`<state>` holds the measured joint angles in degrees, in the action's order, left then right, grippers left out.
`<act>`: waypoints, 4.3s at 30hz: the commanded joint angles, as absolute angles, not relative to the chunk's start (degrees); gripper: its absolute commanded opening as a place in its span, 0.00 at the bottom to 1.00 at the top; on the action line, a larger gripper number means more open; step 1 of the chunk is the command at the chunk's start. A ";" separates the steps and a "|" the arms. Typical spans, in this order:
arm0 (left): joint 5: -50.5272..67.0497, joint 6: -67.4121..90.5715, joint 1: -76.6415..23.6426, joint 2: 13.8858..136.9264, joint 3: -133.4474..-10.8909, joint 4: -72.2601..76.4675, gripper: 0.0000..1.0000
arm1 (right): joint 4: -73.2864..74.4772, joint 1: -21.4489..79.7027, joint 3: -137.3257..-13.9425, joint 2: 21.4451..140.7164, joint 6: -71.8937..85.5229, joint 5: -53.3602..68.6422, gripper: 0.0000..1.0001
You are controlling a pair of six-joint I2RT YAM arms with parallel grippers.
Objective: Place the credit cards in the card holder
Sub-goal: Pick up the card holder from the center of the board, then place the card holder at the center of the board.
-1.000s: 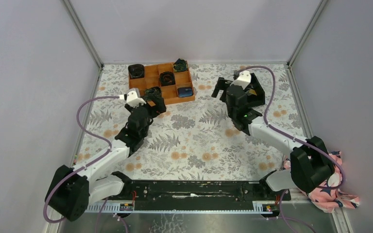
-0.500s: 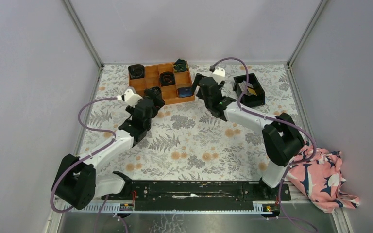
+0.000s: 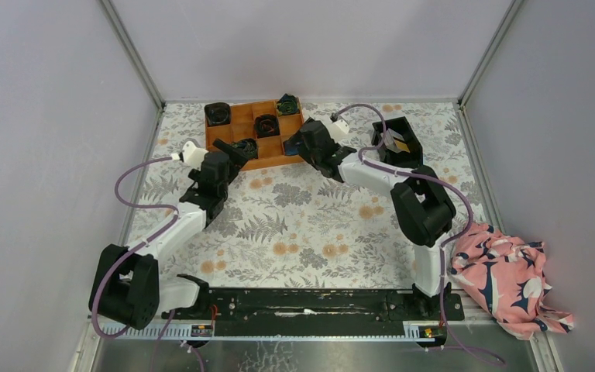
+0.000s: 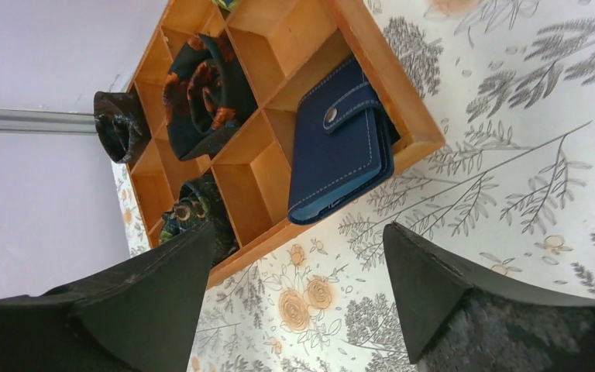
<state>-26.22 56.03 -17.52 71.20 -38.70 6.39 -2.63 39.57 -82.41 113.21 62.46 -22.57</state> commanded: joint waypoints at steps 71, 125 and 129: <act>-11.86 55.05 -11.79 63.53 -35.64 8.26 1.00 | -26.58 40.05 -61.88 103.13 57.85 0.58 0.00; -20.66 60.55 -40.52 73.43 -15.28 27.45 0.62 | -12.29 57.56 -48.36 91.95 12.81 -20.35 0.45; -20.87 60.49 -40.52 74.96 -15.49 28.35 0.62 | -10.39 58.48 -52.18 95.69 9.97 -20.59 0.46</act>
<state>-18.72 60.05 -40.14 73.69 -14.76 24.23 -13.45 57.41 -48.25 92.79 16.10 -18.96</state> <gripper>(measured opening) 0.619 0.449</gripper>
